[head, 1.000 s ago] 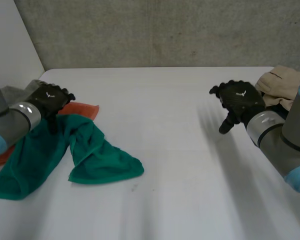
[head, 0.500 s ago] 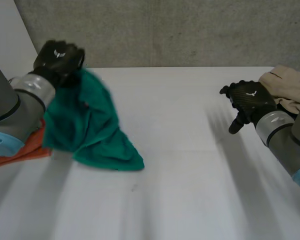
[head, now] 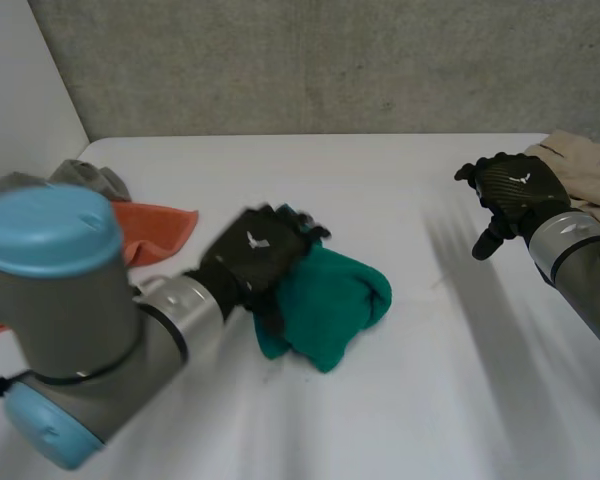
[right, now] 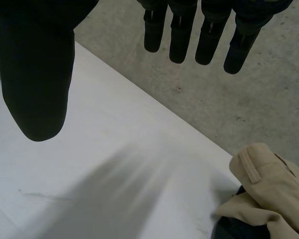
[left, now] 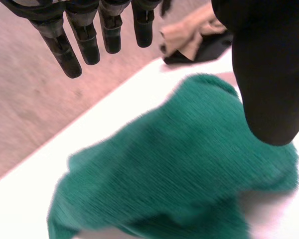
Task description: Fold the laundry.
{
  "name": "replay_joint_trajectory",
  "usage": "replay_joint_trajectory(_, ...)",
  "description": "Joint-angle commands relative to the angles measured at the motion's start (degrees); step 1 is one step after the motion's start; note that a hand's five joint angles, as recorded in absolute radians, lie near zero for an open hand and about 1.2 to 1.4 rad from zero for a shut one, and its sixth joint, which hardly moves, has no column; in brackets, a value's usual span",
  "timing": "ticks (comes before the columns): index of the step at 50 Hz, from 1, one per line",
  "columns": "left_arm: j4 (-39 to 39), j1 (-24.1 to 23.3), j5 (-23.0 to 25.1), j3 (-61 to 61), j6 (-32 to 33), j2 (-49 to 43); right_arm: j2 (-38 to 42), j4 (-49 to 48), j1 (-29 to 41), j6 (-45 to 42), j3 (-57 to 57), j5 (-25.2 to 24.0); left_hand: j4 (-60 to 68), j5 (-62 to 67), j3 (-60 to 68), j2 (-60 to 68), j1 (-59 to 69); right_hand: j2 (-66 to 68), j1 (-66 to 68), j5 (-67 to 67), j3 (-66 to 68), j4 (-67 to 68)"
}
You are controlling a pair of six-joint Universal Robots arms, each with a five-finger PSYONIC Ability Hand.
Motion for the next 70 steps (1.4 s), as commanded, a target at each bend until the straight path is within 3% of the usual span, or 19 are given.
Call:
replay_joint_trajectory(1,0.49,8.06,1.5,1.09,-2.95,5.7,-0.45,5.23,2.65,0.39,-1.48,0.42,-1.55,-2.82,-1.95,-1.81,-0.99,-3.17,-2.64,-0.59,-1.85,-2.12)
replay_joint_trajectory(6,0.24,12.29,3.87,5.48,-4.79,0.26,1.91,13.23,4.84,4.42,-3.94,-0.02,-1.55,-2.82,-1.95,-1.81,-0.99,-3.0,-2.47,-0.42,-1.68,-1.96)
replay_joint_trajectory(10,-5.37,13.78,6.32,12.14,-4.62,-9.12,6.3,17.72,8.18,9.78,-7.19,-1.16,-1.55,-2.82,-1.95,-1.81,-0.99,-2.67,-2.13,-0.09,-1.35,-1.62)
replay_joint_trajectory(21,-16.55,14.4,13.27,28.33,-2.86,-27.25,14.83,12.1,13.2,16.38,-11.06,-1.43,-1.55,-2.82,-1.95,-1.81,-0.99,1.36,1.9,3.95,2.68,2.41)
replay_joint_trajectory(25,-15.77,13.35,14.33,32.64,-2.6,-30.6,18.08,9.9,14.34,18.05,-13.34,-1.25,18.61,17.34,18.21,18.35,19.17,18.46,19.0,21.05,19.78,19.51)
replay_joint_trajectory(28,-12.35,12.21,11.01,37.9,-2.42,-31.83,21.07,8.41,14.78,18.93,-17.64,-1.6,57.55,56.29,57.15,57.3,58.11,50.85,51.39,53.43,52.17,51.9)
replay_joint_trajectory(30,-10.68,11.85,7.93,39.93,-2.34,-31.4,21.61,8.14,14.78,18.76,-19.84,-1.6,68.4,67.14,68.0,68.15,68.97,59.92,60.45,62.5,61.24,60.96)
replay_joint_trajectory(31,-8.67,11.59,4.35,41.68,-2.16,-30.61,21.52,7.53,14.61,18.85,-22.47,-1.25,68.45,67.18,68.05,68.19,69.01,59.93,60.47,62.52,61.25,60.98)
replay_joint_trajectory(36,1.7,11.23,-4.82,44.42,-2.51,-25.08,16.87,1.57,13.73,18.41,-29.08,2.43,68.45,67.18,68.05,68.19,69.01,59.93,60.47,62.52,61.25,60.98)
replay_joint_trajectory(40,13.57,11.15,-5.27,42.41,-3.74,-18.58,9.05,-11.25,13.46,17.18,-27.95,5.51,68.45,67.18,68.05,68.19,69.01,59.93,60.47,62.52,61.25,60.98)
replay_joint_trajectory(42,19.35,10.97,-4.4,39.78,-4.88,-14.81,4.76,-19.49,13.72,15.17,-25.06,5.08,68.45,67.18,68.05,68.19,69.01,59.93,60.47,62.52,61.25,60.98)
replay_joint_trajectory(46,23.17,10.62,-3.43,33.73,-5.15,-9.53,0.09,-28.05,13.55,10.17,-19.96,2.54,68.45,67.18,68.05,68.19,69.01,59.93,60.47,62.52,61.25,60.98)
replay_joint_trajectory(54,18.88,10.27,-0.35,18.79,-4.01,-6.26,0.33,-20.01,13.37,1.81,-11.7,-3.0,68.45,67.18,68.05,68.19,69.01,59.93,60.47,62.52,61.25,60.98)
replay_joint_trajectory(63,17.37,8.78,0.18,2.77,3.63,-12.14,8.94,-9.36,13.72,-3.73,-2.28,-3.01,68.45,67.18,68.05,68.19,69.01,59.93,60.47,62.52,61.25,60.98)
replay_joint_trajectory(68,16.32,8.16,-0.52,-1.63,8.56,-13.11,12.46,-5.93,14.25,-6.64,-0.26,-1.61,55.72,54.46,55.32,55.47,56.28,59.93,60.47,62.52,61.25,60.98)
replay_joint_trajectory(70,14.83,8.16,-1.31,-2.68,9.53,-11.71,12.73,-5.92,14.34,-7.17,0.01,-0.81,37.24,35.98,36.85,36.99,37.81,59.93,60.47,62.52,61.25,60.98)
